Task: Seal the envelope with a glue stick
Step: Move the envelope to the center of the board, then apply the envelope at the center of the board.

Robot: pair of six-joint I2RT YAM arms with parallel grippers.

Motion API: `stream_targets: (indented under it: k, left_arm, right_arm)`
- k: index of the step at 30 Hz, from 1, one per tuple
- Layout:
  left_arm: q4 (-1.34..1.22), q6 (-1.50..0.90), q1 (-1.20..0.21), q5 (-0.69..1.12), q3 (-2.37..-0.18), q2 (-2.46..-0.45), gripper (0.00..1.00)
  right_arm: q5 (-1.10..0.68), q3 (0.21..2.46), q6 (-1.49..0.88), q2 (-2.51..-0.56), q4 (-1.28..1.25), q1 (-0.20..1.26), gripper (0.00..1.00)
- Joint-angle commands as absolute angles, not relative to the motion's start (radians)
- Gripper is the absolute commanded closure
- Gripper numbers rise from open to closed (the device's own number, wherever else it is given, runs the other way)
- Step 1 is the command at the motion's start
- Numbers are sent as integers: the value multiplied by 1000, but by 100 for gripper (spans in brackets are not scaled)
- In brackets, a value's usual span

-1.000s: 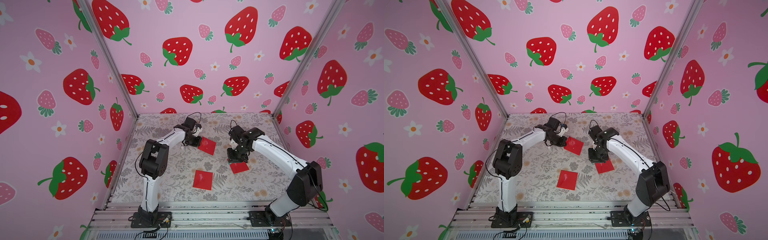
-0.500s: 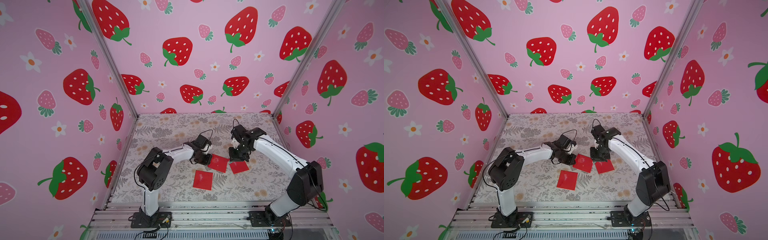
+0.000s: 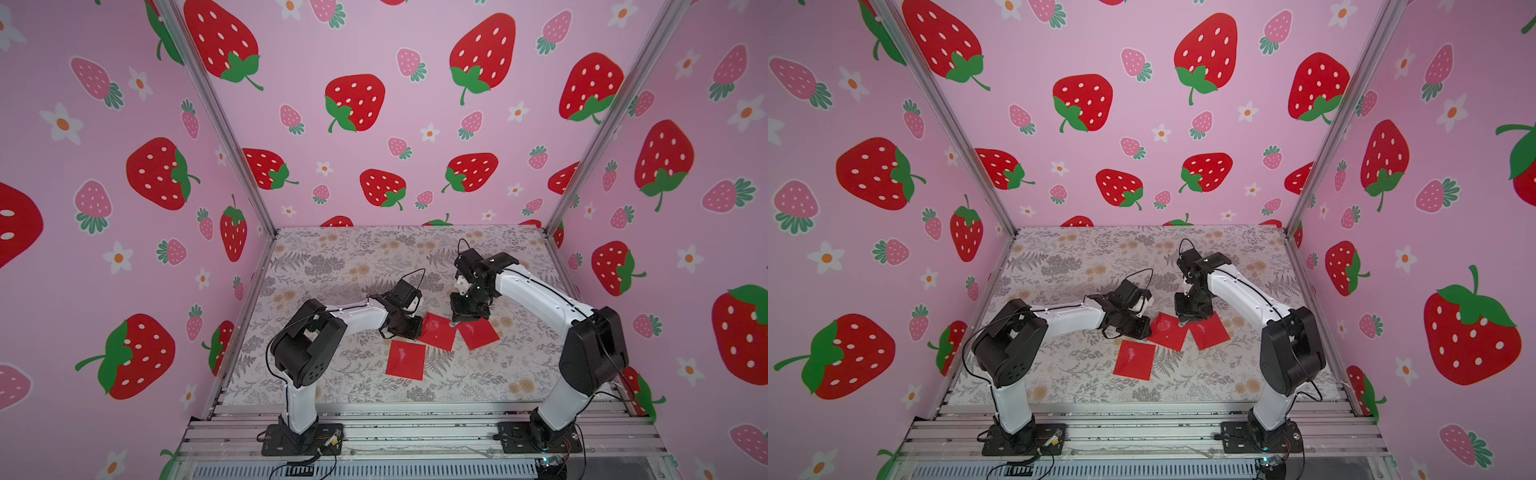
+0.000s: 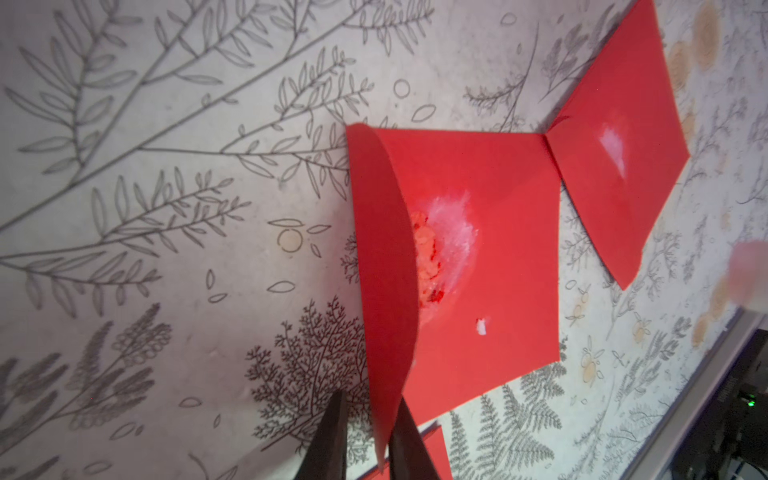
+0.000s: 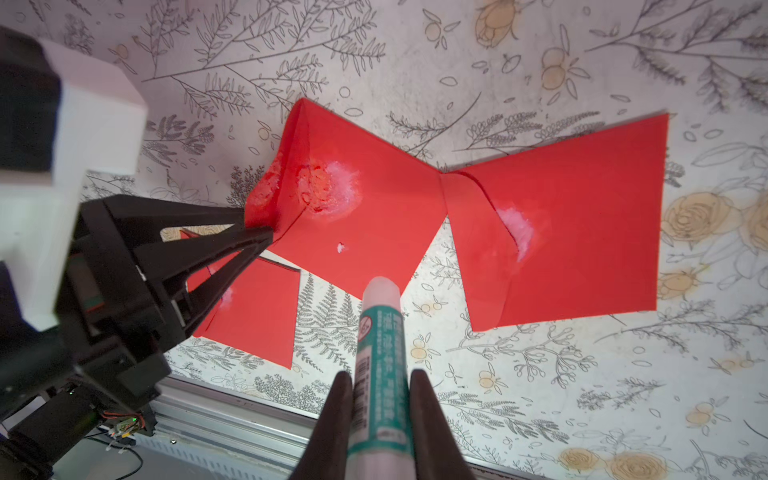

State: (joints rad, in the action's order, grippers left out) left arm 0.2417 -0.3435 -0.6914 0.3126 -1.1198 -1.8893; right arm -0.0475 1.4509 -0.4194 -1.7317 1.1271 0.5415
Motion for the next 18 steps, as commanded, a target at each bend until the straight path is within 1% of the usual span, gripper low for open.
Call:
stream_targets:
  k: [1,3,6,18]
  left_arm:
    - [220,-350,-702,284,-1089,-1884,81]
    - [209,-352,-707,282,-1081,-1887,84]
    - [208,-355,-713,269,-1072,-1888,86]
    - [189,-367,-731,254,-1000,-1847,82]
  right_arm:
    - [-78,1504,-416,-1766,1144,556,100]
    - [-78,1525,-416,-1792,1152,565,100]
    - [-77,1558,-416,-1830,1162,576,100]
    - [-61,1634,-426,-1925,1179,598,100]
